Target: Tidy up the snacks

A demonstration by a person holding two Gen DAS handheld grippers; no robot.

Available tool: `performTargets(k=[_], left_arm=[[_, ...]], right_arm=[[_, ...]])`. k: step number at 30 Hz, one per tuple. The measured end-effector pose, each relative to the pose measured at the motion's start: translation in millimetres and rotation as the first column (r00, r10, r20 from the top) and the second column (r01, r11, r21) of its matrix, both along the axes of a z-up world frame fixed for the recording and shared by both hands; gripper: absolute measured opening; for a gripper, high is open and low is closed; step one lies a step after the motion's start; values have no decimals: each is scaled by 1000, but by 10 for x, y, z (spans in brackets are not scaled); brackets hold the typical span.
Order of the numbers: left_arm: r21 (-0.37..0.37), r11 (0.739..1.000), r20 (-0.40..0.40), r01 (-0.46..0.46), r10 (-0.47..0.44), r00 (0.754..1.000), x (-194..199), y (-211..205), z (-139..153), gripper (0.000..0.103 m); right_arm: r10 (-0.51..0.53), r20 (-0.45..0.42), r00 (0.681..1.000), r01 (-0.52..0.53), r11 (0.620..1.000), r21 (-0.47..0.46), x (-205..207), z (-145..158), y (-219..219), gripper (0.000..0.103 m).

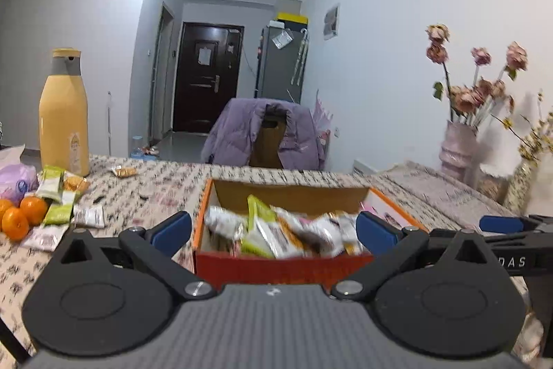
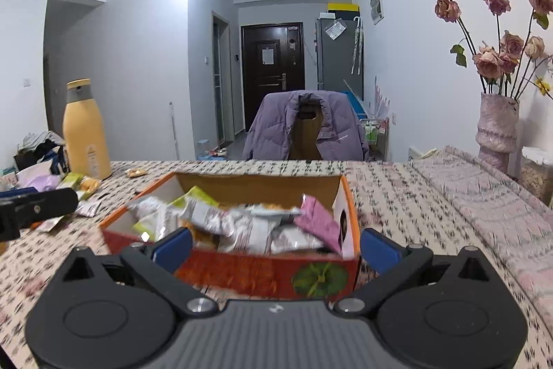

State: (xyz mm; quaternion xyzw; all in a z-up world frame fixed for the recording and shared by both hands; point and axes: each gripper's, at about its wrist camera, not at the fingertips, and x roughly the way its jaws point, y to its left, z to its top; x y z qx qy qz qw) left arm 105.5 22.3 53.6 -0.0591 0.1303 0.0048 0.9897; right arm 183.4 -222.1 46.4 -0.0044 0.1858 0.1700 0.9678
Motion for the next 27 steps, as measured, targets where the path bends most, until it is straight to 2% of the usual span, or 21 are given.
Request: performTargets(k=[8,12,27], left_arm=[[20,1000,-68,19,-18,998,-428,-73,-252,103],[-5,1000,-105,29,-30,994,-560,-58,-385,103],[-6,998,-164,56,-57,985,-717,-129,-603,103]], right_arm=[[24,-35,999,-24,1000,-17,-548,-205,-43,103],[15,-61,998,-16,1000,-19,-722,-323,-64,103],[7,-140,990,-10,1000,-20,-918,-550,-123,103]])
